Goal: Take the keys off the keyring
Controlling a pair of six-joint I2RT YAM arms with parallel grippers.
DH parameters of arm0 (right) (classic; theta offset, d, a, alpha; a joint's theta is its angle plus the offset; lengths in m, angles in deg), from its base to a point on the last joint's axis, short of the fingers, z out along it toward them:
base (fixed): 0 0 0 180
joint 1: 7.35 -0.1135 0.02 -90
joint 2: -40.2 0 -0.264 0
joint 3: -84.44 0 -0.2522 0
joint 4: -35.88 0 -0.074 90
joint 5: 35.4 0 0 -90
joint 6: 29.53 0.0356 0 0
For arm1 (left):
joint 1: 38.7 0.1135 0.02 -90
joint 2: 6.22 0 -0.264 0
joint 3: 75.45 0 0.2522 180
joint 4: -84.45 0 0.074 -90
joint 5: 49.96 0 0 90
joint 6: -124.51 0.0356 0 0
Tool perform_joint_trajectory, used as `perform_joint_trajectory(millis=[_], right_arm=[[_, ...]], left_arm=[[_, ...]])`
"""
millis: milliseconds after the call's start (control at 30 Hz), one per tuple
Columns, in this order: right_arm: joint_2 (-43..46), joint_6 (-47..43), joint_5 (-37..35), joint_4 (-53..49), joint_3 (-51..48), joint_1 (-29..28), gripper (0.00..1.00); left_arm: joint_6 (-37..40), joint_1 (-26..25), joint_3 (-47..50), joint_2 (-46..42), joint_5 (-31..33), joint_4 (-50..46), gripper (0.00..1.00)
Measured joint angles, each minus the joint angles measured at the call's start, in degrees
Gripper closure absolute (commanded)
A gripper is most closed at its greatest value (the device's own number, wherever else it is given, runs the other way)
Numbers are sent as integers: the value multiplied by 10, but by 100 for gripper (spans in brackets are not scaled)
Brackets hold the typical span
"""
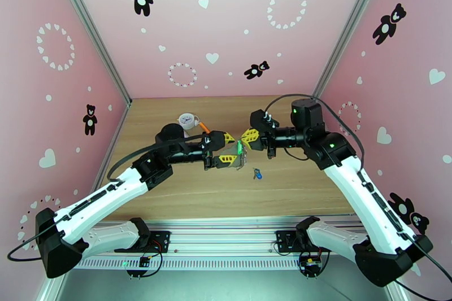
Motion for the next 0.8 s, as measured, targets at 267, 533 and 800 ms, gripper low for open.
perform_joint_trajectory(millis=[267,533,800], right_arm=[[-16,5,81,-17,14,7,100],[-19,4,102,-29,14,8,100],[-19,5,109,-33,14,20,100]], left_arm=[[31,0,-12,31,0,10,49],[17,-1,-13,46,-2,43,60],[14,-2,-15,45,-25,42,60]])
